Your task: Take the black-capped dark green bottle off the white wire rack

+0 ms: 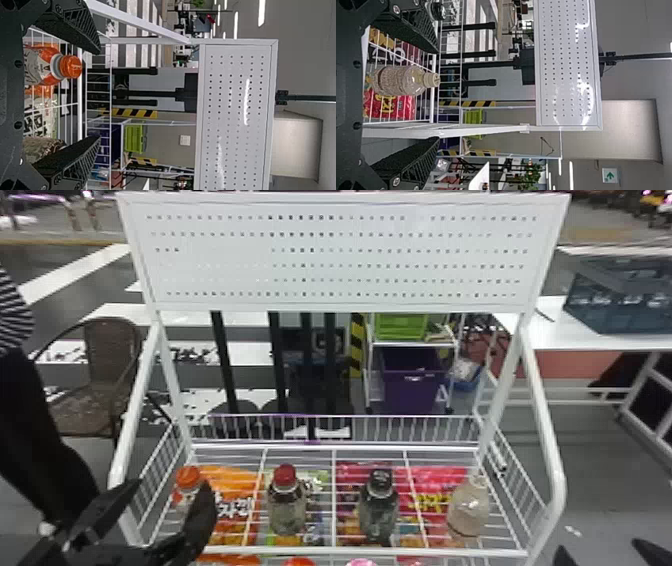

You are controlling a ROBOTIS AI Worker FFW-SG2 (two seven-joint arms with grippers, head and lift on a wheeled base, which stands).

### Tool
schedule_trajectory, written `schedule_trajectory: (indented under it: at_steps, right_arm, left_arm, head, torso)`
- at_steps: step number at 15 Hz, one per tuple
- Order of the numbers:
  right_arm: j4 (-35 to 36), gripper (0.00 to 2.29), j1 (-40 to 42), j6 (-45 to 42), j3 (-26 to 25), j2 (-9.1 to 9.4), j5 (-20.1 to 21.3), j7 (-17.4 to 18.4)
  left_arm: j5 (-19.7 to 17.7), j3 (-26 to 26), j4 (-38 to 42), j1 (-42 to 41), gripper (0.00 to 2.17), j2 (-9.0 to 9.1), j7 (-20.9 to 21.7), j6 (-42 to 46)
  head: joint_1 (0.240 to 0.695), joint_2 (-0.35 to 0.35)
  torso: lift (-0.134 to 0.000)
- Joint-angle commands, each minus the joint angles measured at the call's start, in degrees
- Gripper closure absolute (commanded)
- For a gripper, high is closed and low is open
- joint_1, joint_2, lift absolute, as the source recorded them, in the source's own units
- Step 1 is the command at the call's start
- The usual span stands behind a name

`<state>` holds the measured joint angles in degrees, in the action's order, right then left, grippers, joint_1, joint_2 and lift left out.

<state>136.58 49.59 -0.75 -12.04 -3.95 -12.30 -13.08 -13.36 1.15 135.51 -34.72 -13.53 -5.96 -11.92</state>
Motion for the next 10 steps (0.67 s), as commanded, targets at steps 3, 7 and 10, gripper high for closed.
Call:
schedule_trajectory:
  at_steps: [3, 7, 10]
  right_arm:
    - [0.18, 0.12, 0.24, 0.01, 0.0, 0.0, 0.0, -0.02]
    - [0.53, 0.12, 0.33, -0.17, -0.18, 0.09, 0.0, -0.63]
    - [-0.18, 0.12, 0.24, 0.01, -0.18, 0.09, 0.0, -0.63]
  left_arm:
    - [0.0, -0.27, 0.19, 0.0, 0.14, 0.0, 0.08, 0.0]
    - [0.0, -0.19, 0.46, -0.18, 0.14, 0.0, -0.01, 0.35]
    - [0.09, -0.19, 0.72, -0.44, 0.14, 0.0, -0.01, 0.35]
  head:
    - [0.499, 0.0]
    - [0.499, 0.0]
    - [0.499, 0.0]
  torso:
    - [0.0]
    - [0.0]
    - [0.0]
